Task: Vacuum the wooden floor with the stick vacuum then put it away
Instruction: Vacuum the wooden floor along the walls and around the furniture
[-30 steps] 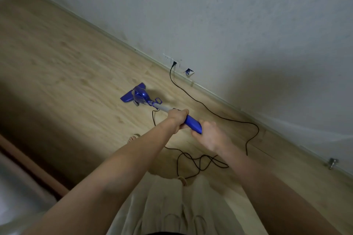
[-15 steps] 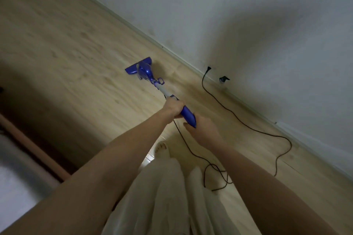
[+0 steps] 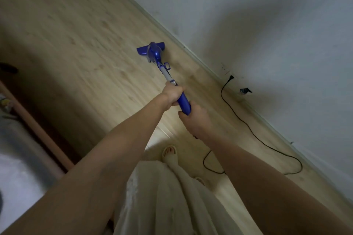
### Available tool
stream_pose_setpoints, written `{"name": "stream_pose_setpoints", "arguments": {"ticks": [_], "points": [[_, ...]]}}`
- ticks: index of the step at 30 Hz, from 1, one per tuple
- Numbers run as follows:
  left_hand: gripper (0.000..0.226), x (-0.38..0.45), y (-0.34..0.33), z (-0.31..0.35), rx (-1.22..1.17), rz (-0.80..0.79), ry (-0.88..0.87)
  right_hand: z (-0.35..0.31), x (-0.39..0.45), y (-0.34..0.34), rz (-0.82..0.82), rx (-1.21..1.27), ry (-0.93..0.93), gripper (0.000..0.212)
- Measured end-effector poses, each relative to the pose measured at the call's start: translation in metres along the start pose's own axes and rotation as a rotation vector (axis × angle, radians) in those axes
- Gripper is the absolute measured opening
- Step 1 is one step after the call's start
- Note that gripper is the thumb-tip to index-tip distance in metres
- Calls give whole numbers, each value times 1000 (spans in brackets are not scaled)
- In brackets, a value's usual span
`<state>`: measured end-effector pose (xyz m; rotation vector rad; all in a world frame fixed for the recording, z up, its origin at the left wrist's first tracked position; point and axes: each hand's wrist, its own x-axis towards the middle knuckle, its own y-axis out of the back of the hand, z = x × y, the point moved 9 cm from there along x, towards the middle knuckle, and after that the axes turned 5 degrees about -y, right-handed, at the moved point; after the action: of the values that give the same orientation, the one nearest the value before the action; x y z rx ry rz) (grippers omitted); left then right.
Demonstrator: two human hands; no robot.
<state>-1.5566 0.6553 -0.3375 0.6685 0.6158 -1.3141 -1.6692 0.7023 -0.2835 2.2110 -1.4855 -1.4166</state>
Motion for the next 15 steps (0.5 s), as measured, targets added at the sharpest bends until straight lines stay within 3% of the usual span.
{"name": "stream_pose_setpoints", "arguments": {"ticks": [7,15], "points": [[22,-34,9,-11,34,48,-16,2,-29,-11,-5,19,13,12],[11,-110,-27,-45,-19,92,17,43,-89,11,-72,-124,58,13]]}}
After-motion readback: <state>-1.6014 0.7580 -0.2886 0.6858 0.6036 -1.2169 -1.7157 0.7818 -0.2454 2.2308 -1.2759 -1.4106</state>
